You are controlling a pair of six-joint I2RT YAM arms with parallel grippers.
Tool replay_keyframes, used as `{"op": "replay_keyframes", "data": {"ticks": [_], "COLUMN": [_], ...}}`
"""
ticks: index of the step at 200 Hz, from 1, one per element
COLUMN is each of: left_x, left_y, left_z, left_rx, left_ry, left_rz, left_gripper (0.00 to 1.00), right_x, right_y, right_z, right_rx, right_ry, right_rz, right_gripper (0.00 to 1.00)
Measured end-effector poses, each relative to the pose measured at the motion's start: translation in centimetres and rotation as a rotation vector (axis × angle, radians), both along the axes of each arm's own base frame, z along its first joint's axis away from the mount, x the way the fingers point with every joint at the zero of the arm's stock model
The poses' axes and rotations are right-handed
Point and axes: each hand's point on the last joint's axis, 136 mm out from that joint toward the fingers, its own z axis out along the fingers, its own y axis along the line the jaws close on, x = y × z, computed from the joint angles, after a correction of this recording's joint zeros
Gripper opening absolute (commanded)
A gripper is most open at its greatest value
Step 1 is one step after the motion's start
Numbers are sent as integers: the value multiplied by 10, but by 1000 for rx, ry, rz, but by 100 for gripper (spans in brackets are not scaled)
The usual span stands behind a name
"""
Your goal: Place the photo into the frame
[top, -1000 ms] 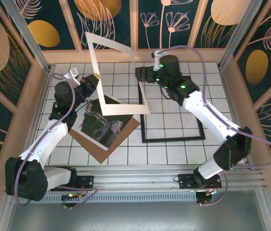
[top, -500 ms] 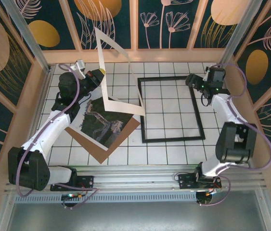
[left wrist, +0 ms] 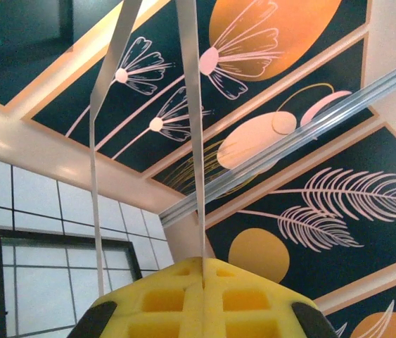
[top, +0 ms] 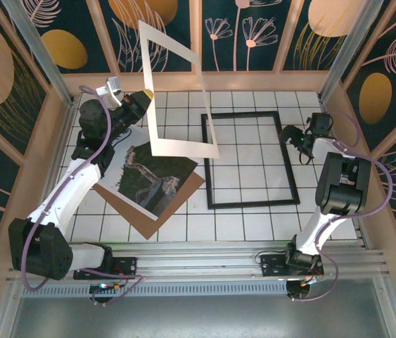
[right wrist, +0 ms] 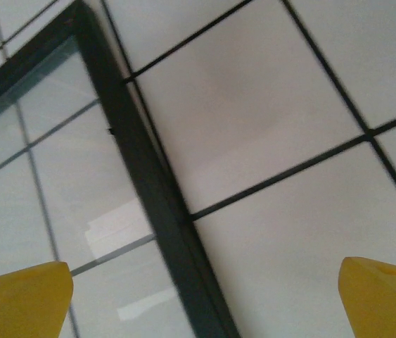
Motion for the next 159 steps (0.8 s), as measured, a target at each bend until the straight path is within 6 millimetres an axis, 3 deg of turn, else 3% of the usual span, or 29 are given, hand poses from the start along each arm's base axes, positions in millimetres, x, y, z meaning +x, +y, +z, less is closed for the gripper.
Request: {"op": "replay_keyframes", "data": {"ticks": [86,113,159], "left_x": [-1,-2,-5], "left_y": [-1,-1,-2], "left_z": [1,1,-5], "left_rx": [-12,-14,-41], "left_ry": [6,-1,10], "left_rz": [-3,-4,-10], "left_gripper": [0,0,0], "right_x": [15,19,17], "right_y": [13,25,64], "right_z": [-34,-38,-38], "right_rx": [39,49,116], "right_ry": [64,65,51], "right_rz": [58,101,208], "right_gripper": [93,90,82]}}
